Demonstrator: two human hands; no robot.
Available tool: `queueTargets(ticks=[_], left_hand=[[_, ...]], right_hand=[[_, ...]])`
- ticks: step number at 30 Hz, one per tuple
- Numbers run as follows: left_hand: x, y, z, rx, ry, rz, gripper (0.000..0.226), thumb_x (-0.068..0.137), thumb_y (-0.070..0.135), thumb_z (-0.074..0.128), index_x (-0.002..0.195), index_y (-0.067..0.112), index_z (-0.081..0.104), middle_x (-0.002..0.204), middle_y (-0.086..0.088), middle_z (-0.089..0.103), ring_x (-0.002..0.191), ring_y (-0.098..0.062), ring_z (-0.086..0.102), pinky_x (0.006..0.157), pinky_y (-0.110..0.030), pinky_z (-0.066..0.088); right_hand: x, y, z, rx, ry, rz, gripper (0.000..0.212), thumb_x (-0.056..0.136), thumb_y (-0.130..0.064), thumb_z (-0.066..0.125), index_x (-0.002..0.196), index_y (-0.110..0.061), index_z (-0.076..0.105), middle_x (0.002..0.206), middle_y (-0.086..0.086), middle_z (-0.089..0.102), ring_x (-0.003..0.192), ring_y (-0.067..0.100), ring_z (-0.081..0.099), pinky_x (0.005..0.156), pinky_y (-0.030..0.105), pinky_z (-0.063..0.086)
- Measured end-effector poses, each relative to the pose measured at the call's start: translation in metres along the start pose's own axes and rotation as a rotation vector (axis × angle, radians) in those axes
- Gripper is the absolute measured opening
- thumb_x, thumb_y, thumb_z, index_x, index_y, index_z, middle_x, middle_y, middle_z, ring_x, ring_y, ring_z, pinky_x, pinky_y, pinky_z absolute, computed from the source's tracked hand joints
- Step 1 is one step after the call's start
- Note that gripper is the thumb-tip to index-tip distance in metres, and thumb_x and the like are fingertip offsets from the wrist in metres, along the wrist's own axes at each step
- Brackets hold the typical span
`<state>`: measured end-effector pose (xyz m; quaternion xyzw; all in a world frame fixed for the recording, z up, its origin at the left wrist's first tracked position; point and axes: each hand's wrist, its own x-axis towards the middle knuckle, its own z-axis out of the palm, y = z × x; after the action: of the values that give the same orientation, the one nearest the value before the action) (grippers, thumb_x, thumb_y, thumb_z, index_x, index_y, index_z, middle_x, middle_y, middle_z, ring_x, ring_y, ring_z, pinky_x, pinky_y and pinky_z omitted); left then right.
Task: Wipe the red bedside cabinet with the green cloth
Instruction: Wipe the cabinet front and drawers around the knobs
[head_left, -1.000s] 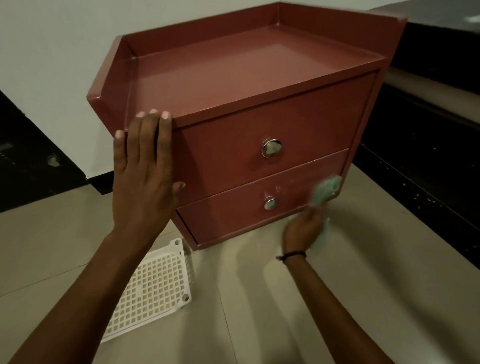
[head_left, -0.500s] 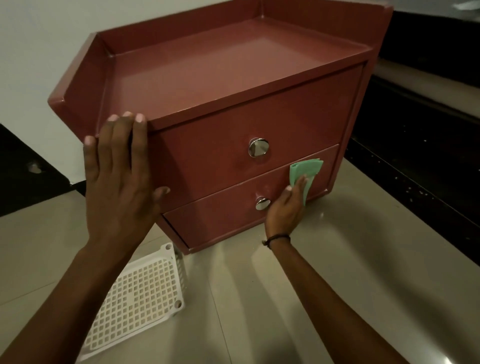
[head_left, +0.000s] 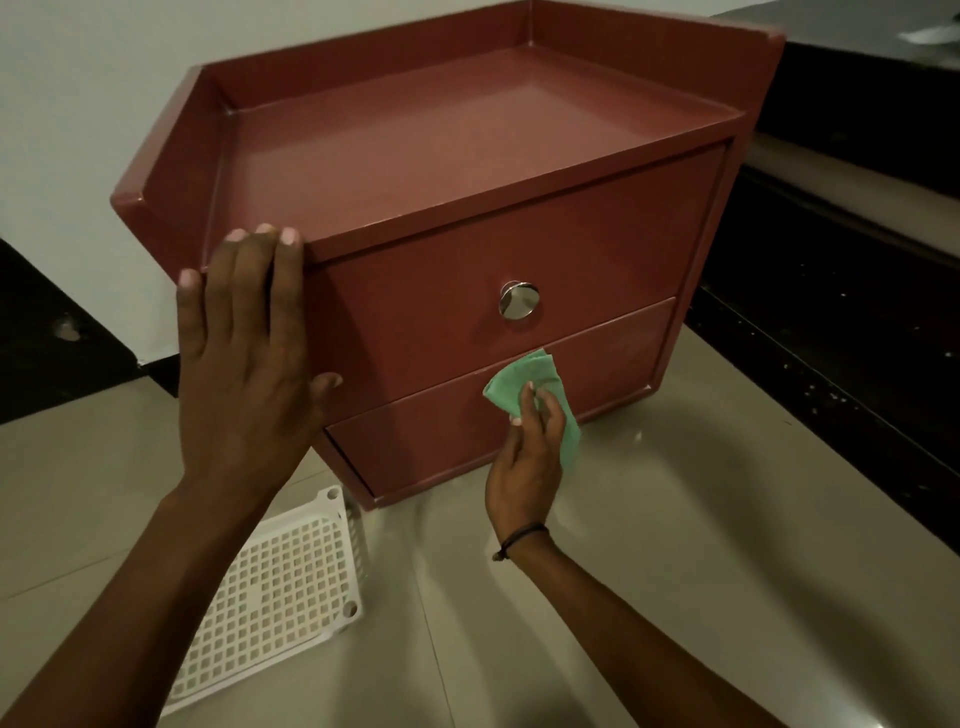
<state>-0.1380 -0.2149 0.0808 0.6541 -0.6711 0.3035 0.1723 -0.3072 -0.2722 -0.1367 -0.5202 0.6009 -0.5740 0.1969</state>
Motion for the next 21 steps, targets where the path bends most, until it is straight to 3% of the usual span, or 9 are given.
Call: queueTargets(ticks=[3,7,10,13,15,17,19,20,21], left_hand=[[0.0,0.0,0.0,-0.002,0.007,-0.002,0.128,0.06,0.018,0.094,0.159,0.005,0.014,0.159,-0.023,0.023,0.152,-0.039,0.016,0.125,-0.043,-0.003],[-0.001,-0.001,-0.002,0.014,0.008,0.012,0.128,0.061,0.022,0.094,0.16,0.006,0.013,0.161,-0.022,0.023,0.153,-0.037,0.015,0.125,-0.045,-0.001],[-0.002,-0.003,-0.002,0.033,0.0,0.018,0.132,0.059,0.023,0.095,0.16,0.007,0.013,0.161,-0.019,0.022,0.153,-0.034,0.014,0.126,-0.044,0.0],[-0.001,-0.001,0.0,0.039,0.005,0.011,0.134,0.057,0.022,0.096,0.16,0.008,0.011,0.162,-0.016,0.021,0.153,-0.032,0.014,0.126,-0.045,0.002],[-0.001,0.0,0.002,0.037,0.015,0.004,0.134,0.056,0.021,0.096,0.16,0.008,0.012,0.161,-0.015,0.021,0.153,-0.032,0.014,0.126,-0.044,0.0],[-0.001,0.001,0.003,0.031,0.028,-0.008,0.134,0.055,0.019,0.096,0.16,0.007,0.013,0.161,-0.015,0.021,0.153,-0.032,0.014,0.126,-0.043,0.0],[-0.001,0.002,0.003,0.036,0.031,-0.009,0.134,0.055,0.018,0.096,0.16,0.007,0.013,0.161,-0.016,0.021,0.153,-0.032,0.014,0.126,-0.043,-0.001],[-0.001,0.001,0.003,0.038,0.031,-0.008,0.134,0.056,0.019,0.096,0.16,0.007,0.013,0.16,-0.016,0.021,0.153,-0.033,0.014,0.126,-0.042,-0.002],[-0.001,0.001,0.003,0.041,0.029,-0.008,0.134,0.056,0.02,0.096,0.16,0.007,0.013,0.16,-0.017,0.022,0.153,-0.033,0.014,0.125,-0.042,-0.002]], right_hand=[[0.0,0.007,-0.005,-0.082,-0.027,-0.106,0.051,0.101,-0.006,0.046,0.149,-0.023,0.041,0.153,-0.003,0.036,0.137,0.015,0.045,0.1,0.038,0.053],[0.016,0.005,-0.004,0.02,0.079,0.03,0.044,0.1,-0.003,0.042,0.142,-0.013,0.051,0.148,0.003,0.043,0.127,-0.002,0.049,0.105,0.02,0.044],[0.046,0.008,-0.006,0.054,0.23,0.145,0.044,0.1,-0.014,0.039,0.139,-0.002,0.053,0.146,0.016,0.049,0.136,0.024,0.045,0.11,0.008,0.022],[0.077,0.019,-0.014,0.071,0.283,0.333,0.054,0.095,-0.024,0.034,0.143,-0.001,0.048,0.15,0.017,0.045,0.142,0.029,0.039,0.113,0.018,0.02],[0.066,0.019,-0.012,0.041,0.256,0.307,0.053,0.096,-0.023,0.035,0.142,-0.001,0.049,0.15,0.017,0.046,0.141,0.03,0.04,0.115,0.029,0.026],[0.033,0.013,-0.007,0.028,0.168,0.132,0.045,0.101,-0.02,0.039,0.142,-0.003,0.05,0.151,0.012,0.045,0.142,0.017,0.04,0.115,0.029,0.034],[0.003,0.011,-0.003,0.055,0.038,0.04,0.043,0.106,-0.016,0.037,0.149,-0.009,0.042,0.157,-0.001,0.034,0.137,-0.017,0.028,0.105,0.004,0.032],[-0.003,0.011,-0.002,0.069,-0.004,0.042,0.045,0.107,-0.016,0.035,0.151,-0.012,0.036,0.158,-0.006,0.027,0.132,-0.026,0.022,0.098,-0.005,0.027],[-0.002,0.01,0.0,0.084,-0.028,0.069,0.046,0.107,-0.018,0.033,0.153,-0.014,0.032,0.159,-0.008,0.022,0.134,-0.024,0.023,0.094,-0.008,0.024]])
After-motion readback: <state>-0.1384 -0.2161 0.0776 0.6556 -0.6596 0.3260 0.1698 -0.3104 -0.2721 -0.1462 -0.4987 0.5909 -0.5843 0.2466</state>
